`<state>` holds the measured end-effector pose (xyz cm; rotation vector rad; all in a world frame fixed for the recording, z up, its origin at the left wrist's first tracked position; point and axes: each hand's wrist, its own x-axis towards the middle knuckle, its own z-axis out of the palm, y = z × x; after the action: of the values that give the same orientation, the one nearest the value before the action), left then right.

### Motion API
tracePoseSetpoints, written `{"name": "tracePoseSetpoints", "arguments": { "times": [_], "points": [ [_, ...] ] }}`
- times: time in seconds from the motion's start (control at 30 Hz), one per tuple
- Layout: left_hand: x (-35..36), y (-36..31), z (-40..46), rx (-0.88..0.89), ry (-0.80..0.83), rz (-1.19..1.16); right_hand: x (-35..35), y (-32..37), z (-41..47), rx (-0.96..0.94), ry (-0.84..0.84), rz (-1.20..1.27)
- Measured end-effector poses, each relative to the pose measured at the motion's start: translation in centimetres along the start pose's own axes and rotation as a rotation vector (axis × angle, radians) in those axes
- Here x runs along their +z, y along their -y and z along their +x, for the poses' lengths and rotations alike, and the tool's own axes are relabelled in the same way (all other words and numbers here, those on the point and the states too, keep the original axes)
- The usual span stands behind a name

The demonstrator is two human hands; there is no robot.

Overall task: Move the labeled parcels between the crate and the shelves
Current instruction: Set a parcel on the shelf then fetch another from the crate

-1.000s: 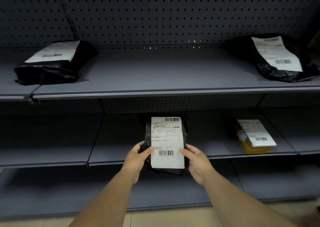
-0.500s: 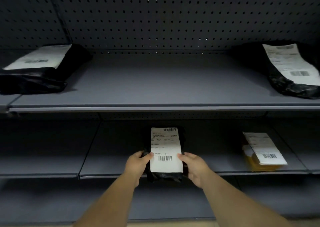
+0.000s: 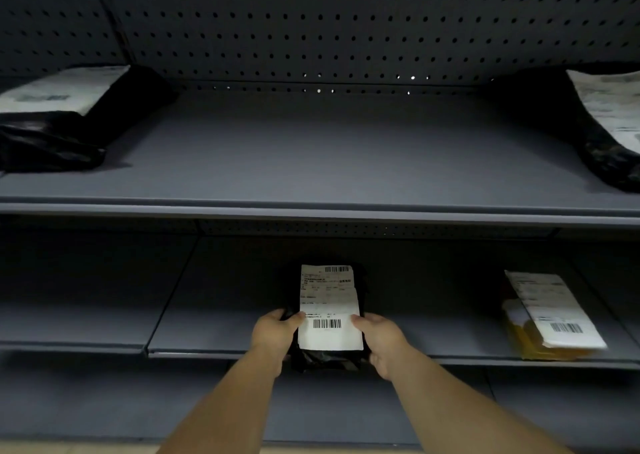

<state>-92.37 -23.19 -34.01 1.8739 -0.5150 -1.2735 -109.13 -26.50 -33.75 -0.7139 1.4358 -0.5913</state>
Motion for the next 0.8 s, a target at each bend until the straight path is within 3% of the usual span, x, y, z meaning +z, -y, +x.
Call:
{"name": "tracePoseSetpoints", "arguments": {
  "times": [0.23, 0.53, 0.67, 0.8],
  "points": [
    [0.4, 0.4, 0.7, 0.024, -0.052, 0.006, 0.2, -0.3, 0.8, -0.008, 0.000, -0.061],
    [0.7, -0.3, 0.2, 0.048, -0.093, 0.199, 0.1, 0.1, 0.4, 0.001, 0.012, -0.135],
    [0.5, -1.5, -1.2, 0.109, -0.216, 0.441, -0.9, 1.3, -1.2, -0.104, -0.147, -0.439],
    [0.2, -2.5, -4.0, 0.344, -0.320, 0.671, -2.1, 1.6, -3.6, -0.284, -0.320, -0.737]
  ]
}}
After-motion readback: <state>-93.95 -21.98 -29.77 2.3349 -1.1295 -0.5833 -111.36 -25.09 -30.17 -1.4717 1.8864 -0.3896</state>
